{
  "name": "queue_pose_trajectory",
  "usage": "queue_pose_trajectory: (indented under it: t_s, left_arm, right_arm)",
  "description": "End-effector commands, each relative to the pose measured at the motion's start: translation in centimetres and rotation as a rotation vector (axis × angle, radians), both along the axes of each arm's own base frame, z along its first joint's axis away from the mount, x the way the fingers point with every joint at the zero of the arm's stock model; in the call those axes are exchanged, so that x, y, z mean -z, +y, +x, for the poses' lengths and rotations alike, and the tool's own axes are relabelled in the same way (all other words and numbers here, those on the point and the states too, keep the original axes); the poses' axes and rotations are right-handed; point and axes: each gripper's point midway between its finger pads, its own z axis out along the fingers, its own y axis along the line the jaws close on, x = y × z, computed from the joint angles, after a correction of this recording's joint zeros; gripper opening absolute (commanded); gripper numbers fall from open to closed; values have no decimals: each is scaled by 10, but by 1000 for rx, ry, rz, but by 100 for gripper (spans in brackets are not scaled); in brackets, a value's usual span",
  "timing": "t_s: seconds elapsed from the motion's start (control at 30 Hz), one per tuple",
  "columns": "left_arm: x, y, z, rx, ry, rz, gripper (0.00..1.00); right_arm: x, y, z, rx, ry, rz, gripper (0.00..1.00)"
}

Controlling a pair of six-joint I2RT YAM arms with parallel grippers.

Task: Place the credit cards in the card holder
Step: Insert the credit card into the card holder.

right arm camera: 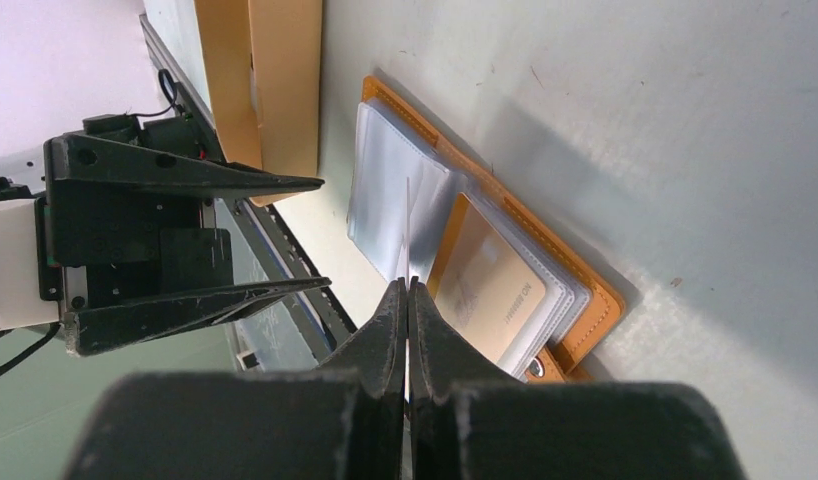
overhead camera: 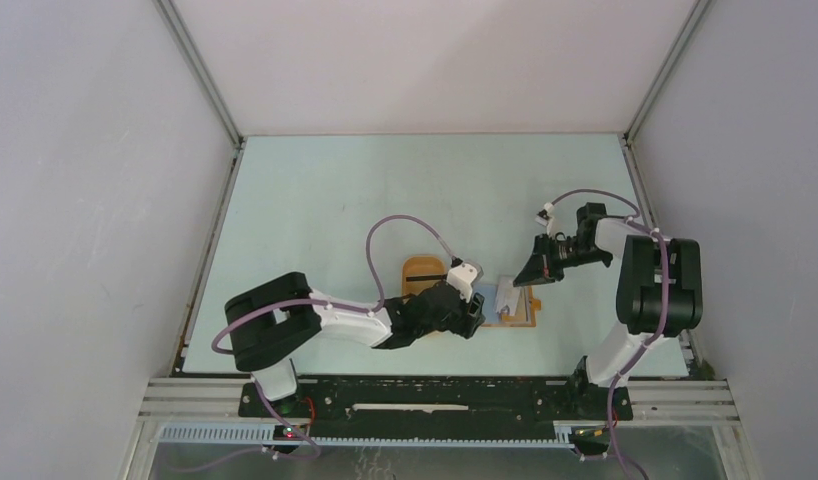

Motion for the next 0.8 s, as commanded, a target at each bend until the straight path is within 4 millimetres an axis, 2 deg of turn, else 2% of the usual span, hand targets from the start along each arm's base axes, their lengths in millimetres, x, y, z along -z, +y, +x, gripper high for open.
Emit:
queue_pose_trajectory:
  t_s: [0.0, 0.13, 0.27, 0.57, 0.77]
  left_arm:
    - [-11, -9, 14, -50, 13, -31, 62]
    - [-11, -9, 13, -35, 22, -38, 62]
    - [-14, -15, 4, 46, 13, -55, 62]
    - [-31, -2, 3, 100, -103, -35, 62]
    - [-36, 6, 1, 178, -227, 28, 62]
  right_arm:
    - [-6, 5, 11, -4, -5, 37, 0]
    - [-2, 6, 8, -11, 24, 39, 0]
    - [1, 4, 3, -11, 46, 30, 0]
    - [3, 8, 2, -36, 90, 1, 0]
    - [5, 11, 0, -62, 125, 11, 0]
